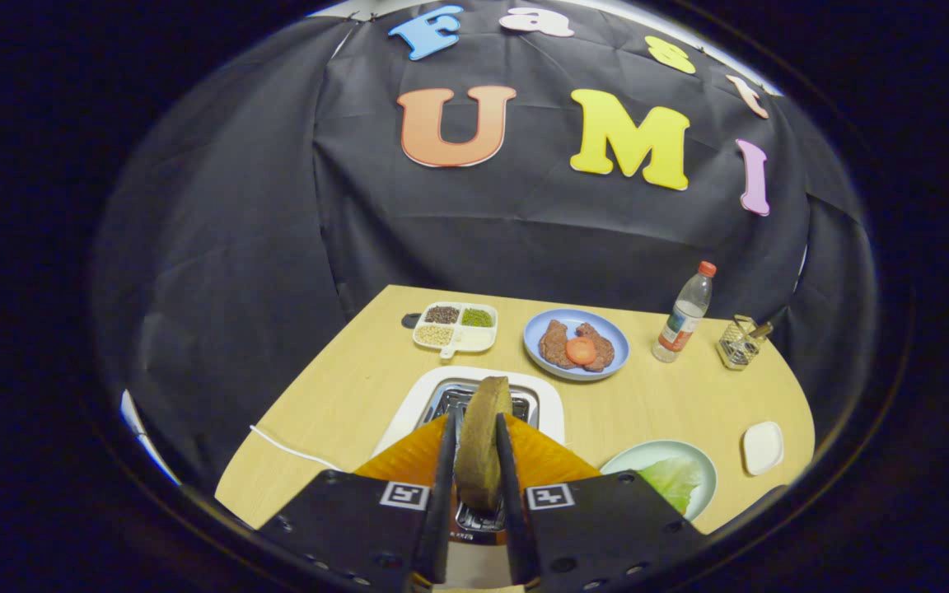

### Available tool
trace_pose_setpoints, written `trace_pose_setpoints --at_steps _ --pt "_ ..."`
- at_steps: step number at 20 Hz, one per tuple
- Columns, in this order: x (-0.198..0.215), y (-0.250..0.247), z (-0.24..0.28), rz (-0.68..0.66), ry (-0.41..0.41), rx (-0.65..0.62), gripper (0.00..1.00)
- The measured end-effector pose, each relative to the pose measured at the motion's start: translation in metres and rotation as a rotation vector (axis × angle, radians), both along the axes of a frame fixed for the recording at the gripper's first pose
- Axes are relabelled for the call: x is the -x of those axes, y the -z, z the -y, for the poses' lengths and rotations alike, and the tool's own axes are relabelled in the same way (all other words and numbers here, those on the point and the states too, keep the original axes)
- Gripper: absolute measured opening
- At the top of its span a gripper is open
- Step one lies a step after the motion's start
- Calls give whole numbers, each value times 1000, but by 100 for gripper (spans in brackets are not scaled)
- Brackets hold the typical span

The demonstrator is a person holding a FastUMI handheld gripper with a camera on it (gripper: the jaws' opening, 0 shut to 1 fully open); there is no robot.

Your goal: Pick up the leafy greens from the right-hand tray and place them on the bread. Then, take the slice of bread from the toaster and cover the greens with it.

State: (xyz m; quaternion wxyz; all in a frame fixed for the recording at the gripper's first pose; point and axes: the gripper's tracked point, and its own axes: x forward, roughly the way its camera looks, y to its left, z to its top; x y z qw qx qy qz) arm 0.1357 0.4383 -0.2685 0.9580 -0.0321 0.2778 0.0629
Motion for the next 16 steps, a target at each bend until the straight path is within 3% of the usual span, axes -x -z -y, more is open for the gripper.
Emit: trace_pose_setpoints --at_steps 1,5,16 --pt "-1 -1 0 4 7 0 24" --pt "0 -9 6 1 24 -6 12" --pt "26 -132 35 153 -54 -179 12"
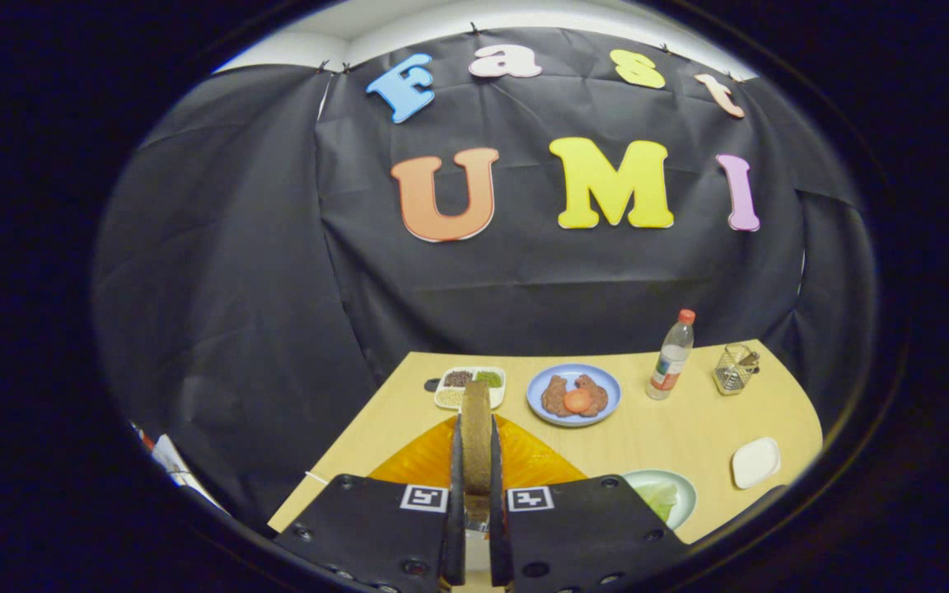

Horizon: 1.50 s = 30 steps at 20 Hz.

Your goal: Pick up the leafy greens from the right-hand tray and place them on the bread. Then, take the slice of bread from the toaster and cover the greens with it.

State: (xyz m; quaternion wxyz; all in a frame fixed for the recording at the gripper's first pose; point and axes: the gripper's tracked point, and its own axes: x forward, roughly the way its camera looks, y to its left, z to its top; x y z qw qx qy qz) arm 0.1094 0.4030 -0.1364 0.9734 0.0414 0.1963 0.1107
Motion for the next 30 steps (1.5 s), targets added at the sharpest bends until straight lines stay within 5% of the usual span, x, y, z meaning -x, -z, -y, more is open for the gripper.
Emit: trace_pose_setpoints --at_steps 5,11,18,30 --pt "1 -17 65 27 37 -24 12" --pt "1 51 133 -36 62 -3 12" --pt "2 151 151 -207 97 -139 12" --pt "-5 200 204 -256 93 -157 12"
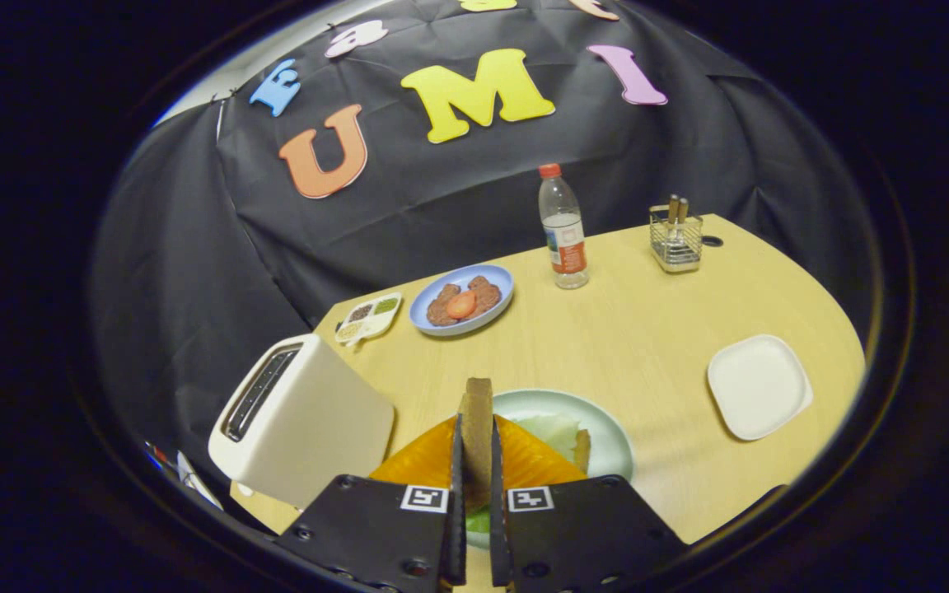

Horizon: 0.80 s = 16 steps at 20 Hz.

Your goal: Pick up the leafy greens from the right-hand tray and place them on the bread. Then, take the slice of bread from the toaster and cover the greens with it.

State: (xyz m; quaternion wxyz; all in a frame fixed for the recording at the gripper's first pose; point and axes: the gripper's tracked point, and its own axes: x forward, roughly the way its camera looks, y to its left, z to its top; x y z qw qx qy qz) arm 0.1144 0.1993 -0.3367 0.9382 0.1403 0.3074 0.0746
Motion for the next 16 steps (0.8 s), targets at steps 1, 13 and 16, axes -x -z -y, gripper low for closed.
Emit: trace_pose_setpoints --at_steps 1,13,16 --pt "1 3 5 1 -6 19 12" --pt "-4 60 55 -9 -61 265 46" --pt "2 59 59 1 -101 301 76"
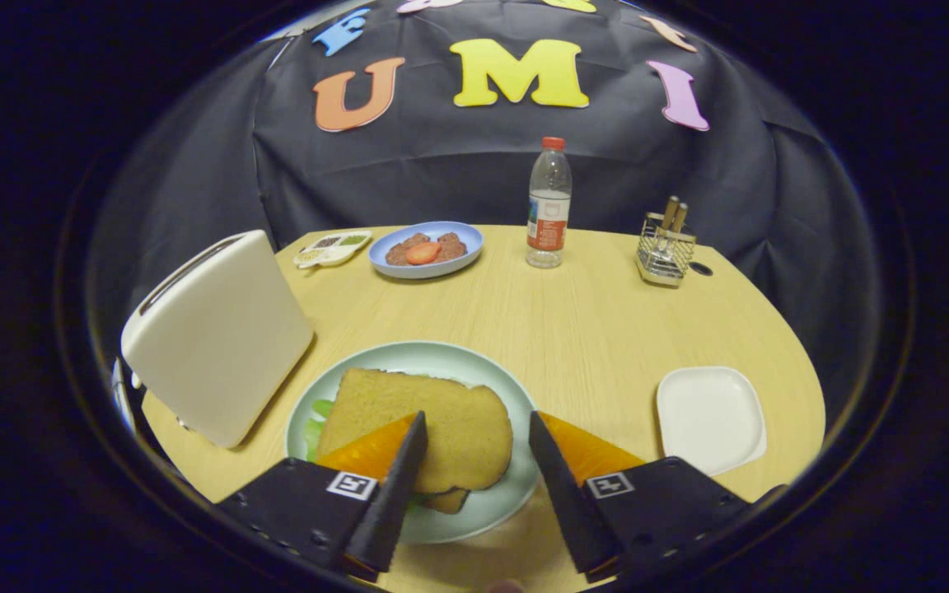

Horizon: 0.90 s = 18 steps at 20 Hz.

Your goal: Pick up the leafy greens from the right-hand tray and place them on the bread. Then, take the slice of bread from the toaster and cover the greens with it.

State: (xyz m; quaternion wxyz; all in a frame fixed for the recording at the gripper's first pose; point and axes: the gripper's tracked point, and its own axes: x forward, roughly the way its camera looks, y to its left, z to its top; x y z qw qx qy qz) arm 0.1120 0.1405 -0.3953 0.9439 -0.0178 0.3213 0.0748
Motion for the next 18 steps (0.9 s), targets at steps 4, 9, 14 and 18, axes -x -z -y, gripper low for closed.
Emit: trace_pose_setpoints --at_steps 4,9,14,18 --pt "2 -38 1 104 -44 31 98" --pt "8 -123 -2 270 -70 37 98" --pt "24 -226 8 436 -26 -22 96" --pt "39 -284 37 517 37 -32 96"
